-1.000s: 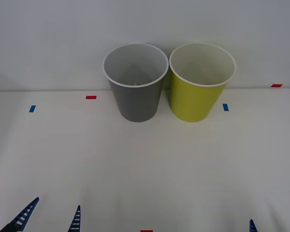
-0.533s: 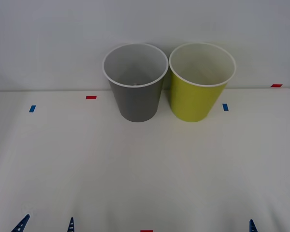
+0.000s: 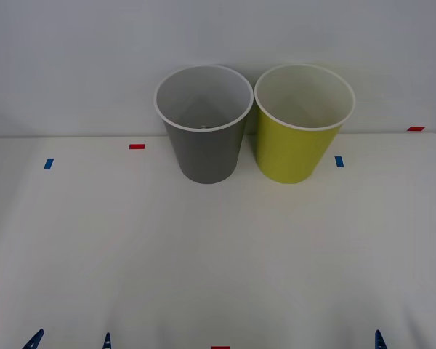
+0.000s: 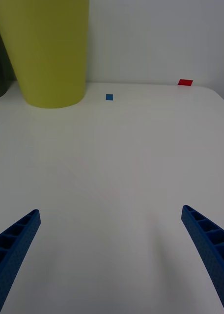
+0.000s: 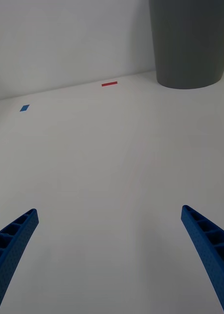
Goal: Put cans in the gray bin and PET bottles in the light green bin.
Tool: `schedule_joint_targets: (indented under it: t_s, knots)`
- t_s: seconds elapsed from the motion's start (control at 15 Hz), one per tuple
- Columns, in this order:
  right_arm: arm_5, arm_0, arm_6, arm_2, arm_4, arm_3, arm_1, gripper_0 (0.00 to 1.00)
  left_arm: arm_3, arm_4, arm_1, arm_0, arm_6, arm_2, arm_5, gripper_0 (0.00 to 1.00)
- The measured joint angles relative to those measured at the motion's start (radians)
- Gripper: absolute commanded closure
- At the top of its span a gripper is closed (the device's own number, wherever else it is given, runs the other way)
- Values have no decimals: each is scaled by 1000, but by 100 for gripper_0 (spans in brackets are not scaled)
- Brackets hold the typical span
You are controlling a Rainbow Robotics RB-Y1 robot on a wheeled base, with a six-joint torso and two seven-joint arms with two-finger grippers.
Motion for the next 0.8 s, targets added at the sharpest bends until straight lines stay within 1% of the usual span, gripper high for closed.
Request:
schedule_joint_targets:
  t_s: [0.8]
  knots:
    - [0, 0, 0, 0, 0, 0, 0, 0, 0, 0, 0, 0, 0, 0, 0, 0]
